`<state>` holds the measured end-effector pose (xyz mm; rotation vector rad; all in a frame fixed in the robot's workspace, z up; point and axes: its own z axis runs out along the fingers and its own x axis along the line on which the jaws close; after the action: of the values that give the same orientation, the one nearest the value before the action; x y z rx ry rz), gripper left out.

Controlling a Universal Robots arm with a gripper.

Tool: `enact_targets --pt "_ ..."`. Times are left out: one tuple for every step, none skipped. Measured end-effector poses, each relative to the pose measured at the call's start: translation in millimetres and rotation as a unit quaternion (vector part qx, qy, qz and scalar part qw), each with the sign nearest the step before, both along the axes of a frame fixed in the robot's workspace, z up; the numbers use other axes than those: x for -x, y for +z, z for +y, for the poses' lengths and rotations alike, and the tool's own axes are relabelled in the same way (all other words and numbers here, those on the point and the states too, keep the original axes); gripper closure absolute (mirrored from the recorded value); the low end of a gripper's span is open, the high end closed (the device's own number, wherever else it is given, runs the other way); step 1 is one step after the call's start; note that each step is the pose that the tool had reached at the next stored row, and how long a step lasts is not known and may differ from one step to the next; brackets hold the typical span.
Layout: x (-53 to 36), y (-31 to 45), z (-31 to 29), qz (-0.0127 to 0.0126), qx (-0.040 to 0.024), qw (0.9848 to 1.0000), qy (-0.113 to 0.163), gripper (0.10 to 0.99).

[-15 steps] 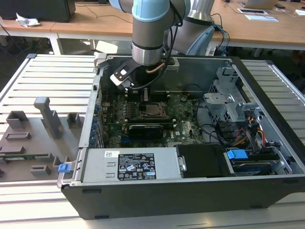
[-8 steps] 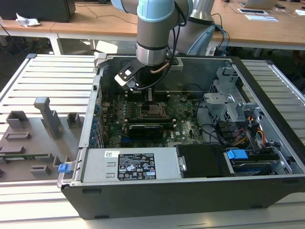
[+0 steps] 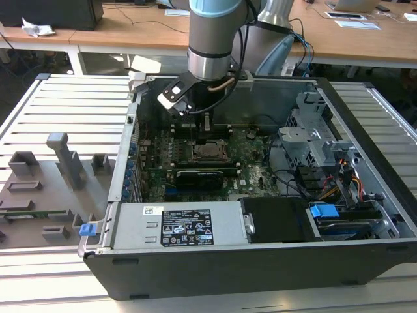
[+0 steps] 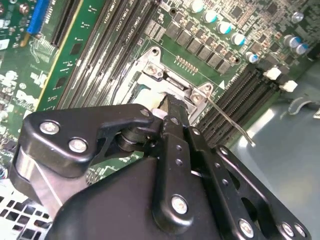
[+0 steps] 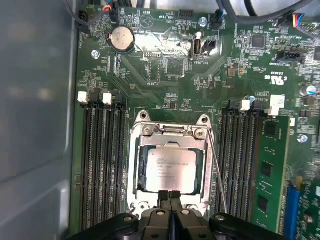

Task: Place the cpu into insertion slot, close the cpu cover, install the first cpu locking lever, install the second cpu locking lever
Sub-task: 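Close the cpu cover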

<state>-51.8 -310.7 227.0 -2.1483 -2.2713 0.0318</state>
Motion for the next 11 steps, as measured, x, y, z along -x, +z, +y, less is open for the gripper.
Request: enact_targets --pt "0.0 2.5 0.0 0.0000 -0.0002 1.0000 0.000 0.976" --pt "0.0 3.8 0.0 0.0001 -0.0003 1.0000 0.000 0.976" --pt "0.0 4.7 0.0 0.0000 -0.0004 1.0000 0.000 0.976" --pt "0.0 4.8 0.0 0.0000 -0.0005 1.0000 0.000 0.976" --pt "0.0 4.8 0.0 0.0000 -0.0006 1.0000 0.000 0.976" --pt "0.0 4.9 0.0 0.0000 -0.0005 1.0000 0.000 0.976" --pt "0.0 5.0 0.0 0.0000 -0.0005 1.0000 0.000 0.976" --pt "0.0 5.0 0.0 0.0000 -0.0005 1.0000 0.000 0.976" --pt "0.0 5.1 0.0 0.0000 -0.0005 1.0000 0.000 0.976" --pt "-0.6 5.1 0.0 0.0001 -0.0003 1.0000 0.000 0.976" --pt "-4.2 5.1 0.0 0.0001 0.0000 1.0000 0.000 0.976"
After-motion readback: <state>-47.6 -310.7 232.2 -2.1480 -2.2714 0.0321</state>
